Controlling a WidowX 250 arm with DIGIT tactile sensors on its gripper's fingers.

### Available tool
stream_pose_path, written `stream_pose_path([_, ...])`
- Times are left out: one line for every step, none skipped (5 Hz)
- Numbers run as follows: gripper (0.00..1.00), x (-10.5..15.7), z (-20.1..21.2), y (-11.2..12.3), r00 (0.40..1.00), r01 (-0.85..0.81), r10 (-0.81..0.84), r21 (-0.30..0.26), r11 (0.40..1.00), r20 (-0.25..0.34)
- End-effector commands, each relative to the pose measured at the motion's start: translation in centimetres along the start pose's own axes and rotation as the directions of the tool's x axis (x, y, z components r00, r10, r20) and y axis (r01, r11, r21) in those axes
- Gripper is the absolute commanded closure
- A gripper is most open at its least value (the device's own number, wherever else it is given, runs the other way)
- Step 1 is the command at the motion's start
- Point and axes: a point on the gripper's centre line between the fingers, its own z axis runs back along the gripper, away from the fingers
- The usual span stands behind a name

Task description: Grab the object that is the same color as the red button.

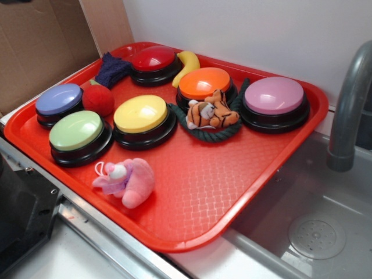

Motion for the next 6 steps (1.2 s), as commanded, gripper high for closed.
stream_pose_path([0.0,2.4,-3.2,3.8,0.887,-0.461,0.461,-0.009,0.887,0.002])
stream_pose_path([0.0,3.8,-5.9,5.1,0.748,-0.664,0.662,0.027,0.748,0.045])
stream_pose_path([0.0,5.1,-8.0,5.5,0.634,-0.773,0.764,0.059,0.632,0.118])
stream_pose_path([0.0,6.7,-10.3,5.8,0.589,-0.807,0.797,0.038,0.59,0.132])
stream_pose_path([0.0,8.2,-11.9,5.4,0.578,-0.815,0.795,0.076,0.574,0.184])
stream_pose_path([0.0,8.9,-13.2,6.0,0.573,-0.819,0.797,0.086,0.568,0.191])
